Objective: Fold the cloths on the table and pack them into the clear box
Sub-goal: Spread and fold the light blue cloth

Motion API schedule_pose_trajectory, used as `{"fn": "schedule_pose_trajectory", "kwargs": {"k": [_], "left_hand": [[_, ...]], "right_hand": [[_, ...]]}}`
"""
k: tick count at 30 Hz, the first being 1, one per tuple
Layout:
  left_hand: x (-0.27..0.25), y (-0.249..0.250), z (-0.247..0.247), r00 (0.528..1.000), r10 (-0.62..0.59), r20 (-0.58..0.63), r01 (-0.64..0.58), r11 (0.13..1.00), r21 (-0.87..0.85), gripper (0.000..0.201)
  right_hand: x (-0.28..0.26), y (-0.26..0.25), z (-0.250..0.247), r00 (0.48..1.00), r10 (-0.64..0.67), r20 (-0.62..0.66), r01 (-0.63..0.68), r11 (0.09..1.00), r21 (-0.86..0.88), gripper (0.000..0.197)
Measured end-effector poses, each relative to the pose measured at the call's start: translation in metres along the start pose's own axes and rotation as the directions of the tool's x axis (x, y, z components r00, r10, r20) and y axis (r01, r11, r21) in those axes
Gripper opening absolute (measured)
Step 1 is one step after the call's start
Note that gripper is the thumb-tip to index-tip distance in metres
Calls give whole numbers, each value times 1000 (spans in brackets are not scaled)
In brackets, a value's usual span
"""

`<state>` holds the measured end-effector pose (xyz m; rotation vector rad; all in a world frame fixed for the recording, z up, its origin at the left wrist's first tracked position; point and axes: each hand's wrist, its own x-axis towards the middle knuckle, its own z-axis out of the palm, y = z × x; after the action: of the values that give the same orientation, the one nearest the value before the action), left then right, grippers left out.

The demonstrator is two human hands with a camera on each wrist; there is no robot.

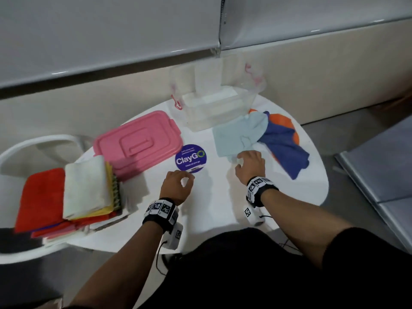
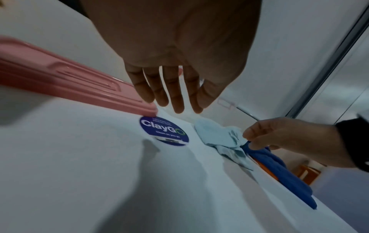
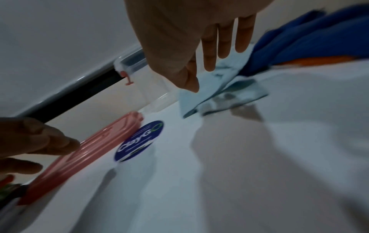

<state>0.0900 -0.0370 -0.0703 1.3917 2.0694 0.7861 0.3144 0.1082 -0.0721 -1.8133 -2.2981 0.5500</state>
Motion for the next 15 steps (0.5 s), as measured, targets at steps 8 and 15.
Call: {"fn": "schedule_pose_trajectory", "kwargs": {"k": [8,15], "left_hand": [[89,71,88,974,-78,213,74,997,29,38],[122,94,146,937,-75,342,-39,948,315,72]], "right_hand": [[24,77,-19,832,-84,549,195,970,-147,75],[16,91,-17,866,-126,484,209,970,-121,84]]}}
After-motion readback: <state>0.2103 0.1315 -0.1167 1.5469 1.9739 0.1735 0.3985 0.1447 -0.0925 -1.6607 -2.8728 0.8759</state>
